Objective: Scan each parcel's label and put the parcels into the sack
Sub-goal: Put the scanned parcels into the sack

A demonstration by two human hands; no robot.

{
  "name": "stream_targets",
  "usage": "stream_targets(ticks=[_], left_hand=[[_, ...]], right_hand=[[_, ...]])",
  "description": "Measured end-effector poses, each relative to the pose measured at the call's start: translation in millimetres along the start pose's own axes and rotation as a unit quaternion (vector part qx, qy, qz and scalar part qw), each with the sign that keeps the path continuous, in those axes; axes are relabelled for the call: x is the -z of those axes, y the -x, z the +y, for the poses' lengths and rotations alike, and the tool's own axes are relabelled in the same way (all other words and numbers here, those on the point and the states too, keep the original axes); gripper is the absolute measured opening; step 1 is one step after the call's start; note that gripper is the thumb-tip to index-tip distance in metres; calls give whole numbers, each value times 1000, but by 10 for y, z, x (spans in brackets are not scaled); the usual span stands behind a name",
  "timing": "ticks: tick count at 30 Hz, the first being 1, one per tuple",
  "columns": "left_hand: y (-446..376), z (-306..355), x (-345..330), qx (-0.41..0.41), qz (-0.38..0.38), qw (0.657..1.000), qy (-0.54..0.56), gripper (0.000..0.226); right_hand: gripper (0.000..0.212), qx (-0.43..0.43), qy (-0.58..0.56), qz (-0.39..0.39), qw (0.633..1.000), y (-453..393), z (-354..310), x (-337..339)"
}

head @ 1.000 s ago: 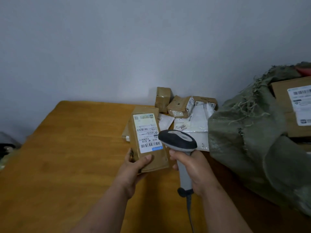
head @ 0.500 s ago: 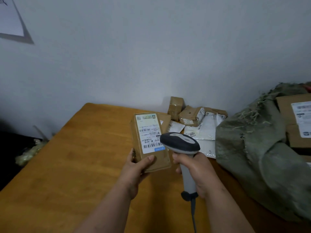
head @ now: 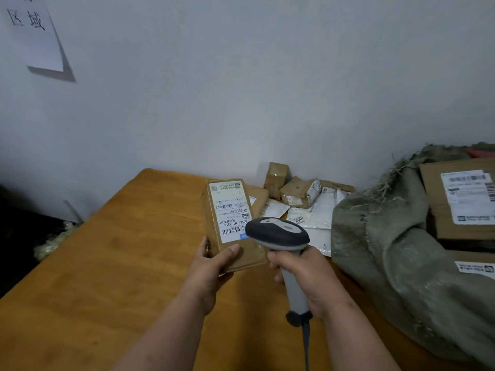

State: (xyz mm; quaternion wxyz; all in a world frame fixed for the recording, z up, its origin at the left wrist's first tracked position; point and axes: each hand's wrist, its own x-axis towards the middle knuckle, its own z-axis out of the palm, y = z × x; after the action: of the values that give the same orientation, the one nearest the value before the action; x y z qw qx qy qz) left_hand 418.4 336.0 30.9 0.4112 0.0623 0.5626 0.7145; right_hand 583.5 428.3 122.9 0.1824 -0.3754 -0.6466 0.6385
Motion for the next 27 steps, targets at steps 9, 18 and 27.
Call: stream_targets(ticks=[9,18,27], left_hand=[[60,24,-23,-12,6,1000,-2,128],[103,24,-17,-2,17,1000,2,130],[148,13,-30,-8,14,1000,4,123]], right_hand=[[11,7,13,-22,1000,74,-13,34],[6,14,23,-23,999,130,-11,50],[8,23,0,-11,1000,178,-27,25]])
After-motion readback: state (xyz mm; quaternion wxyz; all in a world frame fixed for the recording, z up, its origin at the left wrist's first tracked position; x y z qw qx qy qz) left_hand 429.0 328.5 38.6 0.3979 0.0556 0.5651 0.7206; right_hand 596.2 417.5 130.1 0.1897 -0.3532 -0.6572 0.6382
